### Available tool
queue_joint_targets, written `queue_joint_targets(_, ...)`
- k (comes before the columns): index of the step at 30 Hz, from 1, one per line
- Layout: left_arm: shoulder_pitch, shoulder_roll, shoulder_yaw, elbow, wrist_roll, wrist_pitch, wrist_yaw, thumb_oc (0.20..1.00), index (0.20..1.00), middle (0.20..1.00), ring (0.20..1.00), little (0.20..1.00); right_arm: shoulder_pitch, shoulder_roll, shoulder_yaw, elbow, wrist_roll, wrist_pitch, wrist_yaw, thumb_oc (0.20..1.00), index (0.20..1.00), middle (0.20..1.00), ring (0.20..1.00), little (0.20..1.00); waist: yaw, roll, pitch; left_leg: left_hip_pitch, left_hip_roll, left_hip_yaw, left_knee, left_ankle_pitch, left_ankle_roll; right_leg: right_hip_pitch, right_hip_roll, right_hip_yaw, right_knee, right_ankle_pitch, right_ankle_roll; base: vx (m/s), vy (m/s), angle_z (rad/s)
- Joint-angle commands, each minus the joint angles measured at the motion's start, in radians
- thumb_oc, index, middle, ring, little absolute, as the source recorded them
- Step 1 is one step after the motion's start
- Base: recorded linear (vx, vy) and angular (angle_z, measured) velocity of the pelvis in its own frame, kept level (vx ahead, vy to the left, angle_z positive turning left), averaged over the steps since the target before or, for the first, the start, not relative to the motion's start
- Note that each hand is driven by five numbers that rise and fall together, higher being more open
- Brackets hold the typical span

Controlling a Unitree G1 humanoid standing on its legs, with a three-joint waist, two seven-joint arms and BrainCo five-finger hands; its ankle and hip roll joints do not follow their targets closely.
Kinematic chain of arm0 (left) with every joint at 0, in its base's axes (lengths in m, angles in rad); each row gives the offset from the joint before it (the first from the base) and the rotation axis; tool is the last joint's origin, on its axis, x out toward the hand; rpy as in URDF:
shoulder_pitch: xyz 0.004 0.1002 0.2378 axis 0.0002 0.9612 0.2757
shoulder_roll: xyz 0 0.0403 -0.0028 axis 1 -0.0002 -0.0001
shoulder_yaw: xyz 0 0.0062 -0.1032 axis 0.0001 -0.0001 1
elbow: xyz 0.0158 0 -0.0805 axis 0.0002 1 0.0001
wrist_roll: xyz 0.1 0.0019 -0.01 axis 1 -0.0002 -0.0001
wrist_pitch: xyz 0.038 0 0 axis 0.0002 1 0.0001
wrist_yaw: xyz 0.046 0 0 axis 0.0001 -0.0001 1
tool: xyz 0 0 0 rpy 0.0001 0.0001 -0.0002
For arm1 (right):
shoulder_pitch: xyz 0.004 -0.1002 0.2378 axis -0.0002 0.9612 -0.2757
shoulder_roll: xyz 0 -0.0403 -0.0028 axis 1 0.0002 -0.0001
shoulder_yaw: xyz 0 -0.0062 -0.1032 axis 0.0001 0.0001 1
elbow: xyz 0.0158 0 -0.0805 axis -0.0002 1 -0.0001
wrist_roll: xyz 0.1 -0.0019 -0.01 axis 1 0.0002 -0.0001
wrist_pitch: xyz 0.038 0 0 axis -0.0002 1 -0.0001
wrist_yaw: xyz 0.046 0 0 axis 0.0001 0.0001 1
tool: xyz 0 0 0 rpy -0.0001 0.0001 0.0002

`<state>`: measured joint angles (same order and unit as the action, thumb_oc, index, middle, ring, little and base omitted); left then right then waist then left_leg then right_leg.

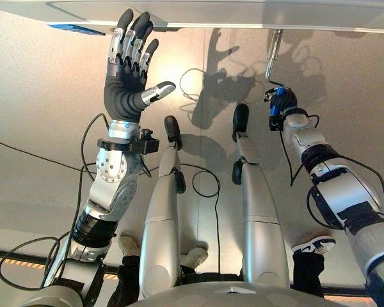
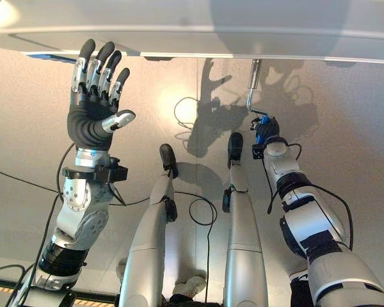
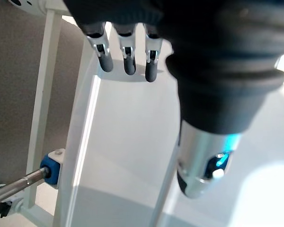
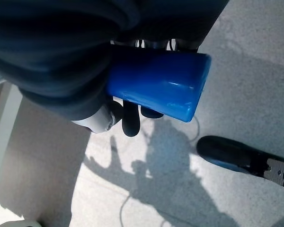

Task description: Raise the hospital bed

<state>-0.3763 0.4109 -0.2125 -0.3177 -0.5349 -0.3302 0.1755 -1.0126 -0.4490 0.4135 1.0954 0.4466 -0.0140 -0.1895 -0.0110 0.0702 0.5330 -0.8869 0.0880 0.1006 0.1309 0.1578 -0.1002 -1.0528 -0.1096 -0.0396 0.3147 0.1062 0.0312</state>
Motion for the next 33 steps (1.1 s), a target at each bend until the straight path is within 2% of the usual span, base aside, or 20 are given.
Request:
queue_joint_targets(1, 0.024, 0.047, -0.012, -0.104, -0.002, -0.052, 0.007, 1.0, 1.0, 1.0, 1.0, 1.0, -0.068, 0.389, 0.274, -0.102, -0.26, -0.033, 0.146, 0.2, 0.2, 0.2, 0.2, 0.2, 0.042, 0.053, -0.013, -0.053, -0.07, -0.036, 0.108, -0.1, 0.029, 0.047, -0.039, -0.011, -0.059, 0.0, 0.132, 0.0, 0.0, 0.0)
queue_joint_targets(3, 0.03, 0.049, -0.008, -0.109, 0.001, -0.053, 0.015, 1.0, 1.0, 1.0, 1.0, 1.0, -0.079, 0.408, 0.267, -0.065, -0.294, -0.026, 0.124, 0.2, 0.2, 0.2, 0.2, 0.2, 0.046, 0.052, -0.013, -0.06, -0.072, -0.041, 0.109, -0.099, 0.03, 0.044, -0.039, -0.013, -0.06, 0.0, 0.133, 0.0, 0.0, 0.0)
queue_joint_targets(6, 0.032, 0.052, -0.005, -0.112, 0.007, -0.052, 0.028, 1.0, 1.0, 1.0, 1.0, 1.0, -0.093, 0.418, 0.212, -0.008, -0.265, -0.022, 0.076, 0.2, 0.2, 0.2, 0.2, 0.2, 0.047, 0.05, -0.013, -0.064, -0.074, -0.045, 0.108, -0.098, 0.033, 0.041, -0.041, -0.014, -0.061, 0.002, 0.134, 0.0, 0.0, 0.0)
queue_joint_targets(9, 0.025, 0.049, -0.015, -0.116, 0.006, -0.045, 0.048, 1.0, 1.0, 1.0, 1.0, 1.0, -0.115, 0.378, 0.127, 0.076, -0.217, -0.021, 0.004, 0.2, 0.2, 0.2, 0.2, 0.2, 0.049, 0.048, -0.013, -0.079, -0.081, -0.058, 0.113, -0.096, 0.035, 0.036, -0.049, -0.021, -0.059, 0.003, 0.137, 0.01, 0.015, 0.09)
queue_joint_targets(12, 0.016, 0.049, -0.026, -0.106, 0.018, -0.038, 0.05, 1.0, 1.0, 1.0, 1.0, 1.0, -0.115, 0.267, 0.036, 0.11, -0.154, -0.035, -0.042, 0.2, 0.2, 0.2, 0.2, 0.2, 0.047, 0.051, -0.013, -0.085, -0.089, -0.06, 0.117, -0.099, 0.036, 0.038, -0.062, -0.029, -0.063, 0.007, 0.144, 0.02, 0.076, 0.18)
queue_joint_targets(13, 0.014, 0.051, -0.031, -0.105, 0.021, -0.041, 0.044, 1.0, 1.0, 1.0, 1.0, 1.0, -0.112, 0.205, -0.006, 0.135, -0.129, -0.036, -0.064, 0.2, 0.2, 0.2, 0.2, 0.2, 0.044, 0.051, -0.013, -0.084, -0.093, -0.061, 0.118, -0.102, 0.037, 0.045, -0.067, -0.03, -0.066, 0.007, 0.146, 0.02, 0.064, 0.09)
queue_joint_targets(15, 0.012, 0.051, -0.039, -0.103, 0.025, -0.04, 0.039, 1.0, 1.0, 1.0, 1.0, 1.0, -0.107, 0.17, -0.022, 0.15, -0.126, -0.036, -0.065, 0.2, 0.2, 0.2, 0.2, 0.2, 0.047, 0.053, -0.013, -0.081, -0.095, -0.062, 0.119, -0.104, 0.038, 0.05, -0.069, -0.033, -0.07, 0.008, 0.148, 0.01, 0.049, 0.13)
queue_joint_targets(16, 0.008, 0.06, -0.043, -0.102, 0.025, -0.04, 0.029, 1.0, 1.0, 1.0, 1.0, 1.0, -0.098, 0.093, -0.049, 0.196, -0.125, -0.024, -0.067, 0.2, 0.2, 0.2, 0.2, 0.2, 0.047, 0.053, -0.013, -0.075, -0.1, -0.06, 0.122, -0.11, 0.041, 0.061, -0.074, -0.029, -0.074, 0.008, 0.15, 0.01, 0.059, 0.18)
queue_joint_targets(17, 0.007, 0.07, -0.045, -0.108, 0.029, -0.04, 0.024, 1.0, 1.0, 1.0, 1.0, 1.0, -0.098, 0.051, -0.058, 0.222, -0.143, -0.013, -0.072, 0.2, 0.2, 0.2, 0.2, 0.2, 0.048, 0.053, -0.013, -0.072, -0.101, -0.06, 0.124, -0.113, 0.042, 0.065, -0.075, -0.028, -0.076, 0.007, 0.151, 0.01, 0.059, 0.12)
queue_joint_targets(22, 0.012, 0.082, -0.051, -0.123, 0.022, -0.043, 0.003, 1.0, 1.0, 1.0, 1.0, 1.0, -0.105, -0.026, -0.049, 0.294, -0.191, 0.013, -0.032, 0.2, 0.2, 0.2, 0.2, 0.2, 0.054, 0.053, -0.013, -0.066, -0.102, -0.054, 0.128, -0.12, 0.045, 0.081, -0.076, -0.021, -0.093, 0.01, 0.153, 0.01, 0.052, 0.12)
queue_joint_targets(25, 0.019, 0.083, -0.057, -0.127, 0.019, -0.041, -0.005, 1.0, 1.0, 1.0, 1.0, 1.0, -0.125, -0.079, -0.012, 0.316, -0.243, 0.022, -0.006, 0.2, 0.2, 0.2, 0.2, 0.2, 0.062, 0.067, -0.013, -0.066, -0.104, -0.052, 0.127, -0.123, 0.048, 0.078, -0.076, -0.014, -0.095, 0.009, 0.152, 0.01, 0.042, 0.04)
queue_joint_targets(30, 0.02, 0.071, -0.052, -0.124, 0.023, -0.038, -0.005, 1.0, 1.0, 1.0, 1.0, 1.0, -0.14, -0.052, 0.047, 0.28, -0.295, 0.011, 0.018, 0.2, 0.2, 0.2, 0.2, 0.2, 0.063, 0.069, -0.013, -0.07, -0.105, -0.045, 0.13, -0.125, 0.051, 0.069, -0.075, -0.007, -0.097, 0.009, 0.153, 0.01, 0.034, -0.04)
queue_joint_targets(33, 0.014, 0.054, -0.051, -0.113, 0.024, -0.037, -0.003, 1.0, 1.0, 1.0, 1.0, 1.0, -0.15, 0.027, 0.097, 0.191, -0.297, -0.011, 0.039, 0.2, 0.2, 0.2, 0.2, 0.2, 0.058, 0.067, -0.013, -0.07, -0.104, -0.038, 0.13, -0.124, 0.051, 0.066, -0.073, -0.002, -0.097, 0.011, 0.152, 0.01, 0.009, -0.06)
